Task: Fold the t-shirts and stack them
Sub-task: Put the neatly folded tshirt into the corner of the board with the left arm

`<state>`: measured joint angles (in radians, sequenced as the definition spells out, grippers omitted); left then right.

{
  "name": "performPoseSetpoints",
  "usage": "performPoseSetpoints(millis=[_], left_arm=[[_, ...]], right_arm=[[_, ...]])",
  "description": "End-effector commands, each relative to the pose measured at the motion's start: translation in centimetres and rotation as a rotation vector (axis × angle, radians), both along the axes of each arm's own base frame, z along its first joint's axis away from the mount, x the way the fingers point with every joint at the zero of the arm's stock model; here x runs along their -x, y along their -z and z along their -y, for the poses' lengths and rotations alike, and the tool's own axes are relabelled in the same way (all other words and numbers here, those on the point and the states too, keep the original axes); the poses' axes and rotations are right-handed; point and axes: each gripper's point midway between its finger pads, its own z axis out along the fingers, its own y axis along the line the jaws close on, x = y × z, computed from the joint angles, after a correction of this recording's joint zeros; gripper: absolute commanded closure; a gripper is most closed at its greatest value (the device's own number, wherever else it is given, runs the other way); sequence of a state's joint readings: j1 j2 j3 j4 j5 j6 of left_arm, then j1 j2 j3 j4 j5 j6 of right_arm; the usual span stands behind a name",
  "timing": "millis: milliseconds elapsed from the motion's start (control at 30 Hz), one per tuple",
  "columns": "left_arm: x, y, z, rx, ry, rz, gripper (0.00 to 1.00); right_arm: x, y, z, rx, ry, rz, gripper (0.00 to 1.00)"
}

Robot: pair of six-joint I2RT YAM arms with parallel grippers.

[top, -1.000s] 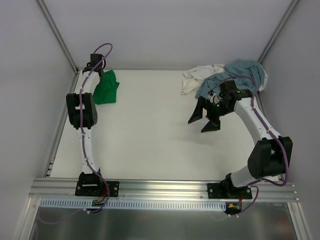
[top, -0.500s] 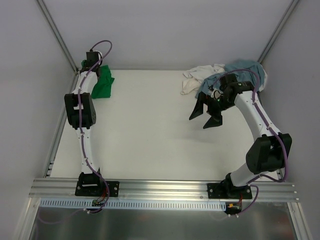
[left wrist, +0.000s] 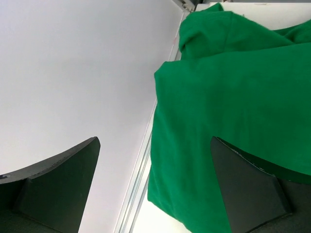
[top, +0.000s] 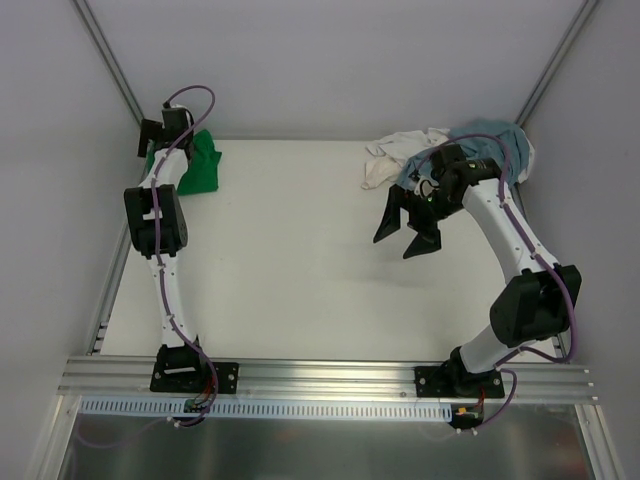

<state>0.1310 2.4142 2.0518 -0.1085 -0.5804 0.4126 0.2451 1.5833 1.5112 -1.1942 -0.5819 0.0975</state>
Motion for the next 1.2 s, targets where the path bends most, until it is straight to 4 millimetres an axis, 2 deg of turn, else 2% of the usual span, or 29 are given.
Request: performPoseSetpoints(millis=[0, 67, 100, 133, 167, 200, 233, 300, 367, 400, 433, 500, 533, 567, 600, 633, 667, 700, 733, 767, 800, 833, 867, 900, 967, 1000, 1067, 1100, 1167], left_arm=[[0.0, -3.5, -0.1, -0.023, -0.04, 0.094, 0.01], [-0.2, -3.9, 1.1, 0.034, -0.011, 0.117, 0.01], [0.4, -3.3, 2.0, 0.103, -0.022, 0.114, 0.01], [0.6, -4.5, 2.9, 0.158, -0.015, 0.143, 0.01], [0.9, -4.6, 4.0, 0.228, -0.001, 0.152, 0.01], [1.3, -3.2, 6.7, 0.384, 0.038, 0.14, 0.01], [1.8, -5.2, 8.1, 0.455, 0.064, 0.178, 0.01], [3.1, -7.4, 12.9, 0.67, 0.148, 0.227, 0.01], [4.0, -9.7, 16.9, 0.803, 0.239, 0.278, 0.01], [5.3, -9.4, 20.2, 0.959, 0.308, 0.258, 0.01], [5.8, -13.2, 21.8, 1.003, 0.388, 0.332, 0.01], [7.5, -15.2, 25.5, 1.106, 0.496, 0.325, 0.01], [9.0, -17.1, 27.2, 1.142, 0.578, 0.31, 0.01], [9.9, -18.1, 28.0, 1.148, 0.625, 0.302, 0.01], [11.1, -18.6, 30.2, 1.141, 0.699, 0.265, 0.01], [12.9, -20.2, 31.2, 1.142, 0.76, 0.258, 0.01], [14.0, -20.9, 31.8, 1.142, 0.794, 0.246, 0.01], [15.1, -20.5, 32.0, 1.137, 0.8, 0.233, 0.01], [16.5, -22.2, 32.0, 1.114, 0.806, 0.271, 0.01], [17.3, -21.7, 31.6, 1.101, 0.776, 0.262, 0.01], [18.5, -23.0, 31.3, 1.084, 0.776, 0.291, 0.01], [19.0, -23.1, 31.2, 1.071, 0.759, 0.298, 0.01], [19.4, -22.3, 30.8, 1.046, 0.726, 0.299, 0.01], [20.3, -23.0, 30.6, 1.025, 0.728, 0.318, 0.01], [21.3, -22.0, 30.1, 0.979, 0.685, 0.283, 0.01], [22.1, -22.4, 29.8, 0.966, 0.677, 0.291, 0.01], [23.0, -22.0, 29.5, 0.955, 0.654, 0.29, 0.01], [23.8, -23.1, 29.3, 0.952, 0.663, 0.325, 0.01], [24.5, -23.2, 29.5, 0.945, 0.675, 0.337, 0.01]], right_arm=[[0.6, -1.0, -0.1, 0.004, -0.006, -0.006, 0.01], [0.5, -1.0, -0.2, -0.001, -0.008, -0.002, 0.01], [0.4, -1.1, -0.3, -0.003, -0.013, 0.002, 0.0], [0.2, -1.1, -0.5, -0.009, -0.015, 0.01, 0.0], [-0.1, -1.2, -0.7, -0.014, -0.016, 0.017, 0.01], [-0.3, -1.4, -0.9, -0.02, -0.021, 0.029, 0.01], [-0.8, -1.6, -1.2, -0.032, -0.024, 0.044, 0.01], [-2.0, -2.2, -2.0, -0.046, -0.037, 0.095, 0.0], [-3.1, -2.6, -2.6, -0.053, -0.045, 0.14, 0.01], [-4.0, -3.4, -3.1, -0.066, -0.05, 0.197, 0.01], [-4.7, -3.6, -3.1, -0.052, -0.048, 0.235, 0.0], [-6.2, -4.4, -3.2, -0.038, -0.048, 0.333, 0.01], [-7.1, -4.4, -2.5, 0.013, -0.029, 0.38, 0.01], [-7.6, -4.7, -2.2, 0.033, -0.028, 0.419, 0.0], [-8.4, -5.3, -1.6, 0.073, -0.012, 0.482, 0.01], [-8.7, -5.8, -1.4, 0.093, -0.014, 0.525, 0.01], [-9.0, -6.2, -0.9, 0.121, -0.02, 0.571, 0.01], [-9.5, -6.8, -0.9, 0.128, -0.016, 0.623, 0.01], [-9.3, -7.3, -0.1, 0.152, 0.001, 0.668, 0.0], [-9.4, -7.7, 0.2, 0.161, 0.011, 0.699, 0.0], [-10.0, -8.3, 0.5, 0.169, 0.033, 0.75, 0.01], [-9.7, -8.6, 0.8, 0.172, 0.04, 0.773, 0.0], [-9.8, -8.8, 0.8, 0.175, 0.016, 0.805, 0.01], [-9.6, -8.7, 0.7, 0.168, 0.003, 0.802, 0.01], [-9.5, -8.0, 0.8, 0.179, 0.002, 0.785, 0.01], [-9.5, -7.8, 0.9, 0.186, 0.016, 0.774, 0.01], [-9.3, -7.4, 1.2, 0.198, 0.034, 0.755, 0.01], [-9.2, -7.4, 1.1, 0.195, 0.032, 0.753, 0.01], [-9.0, -7.8, 1.2, 0.189, 0.032, 0.77, 0.01]])
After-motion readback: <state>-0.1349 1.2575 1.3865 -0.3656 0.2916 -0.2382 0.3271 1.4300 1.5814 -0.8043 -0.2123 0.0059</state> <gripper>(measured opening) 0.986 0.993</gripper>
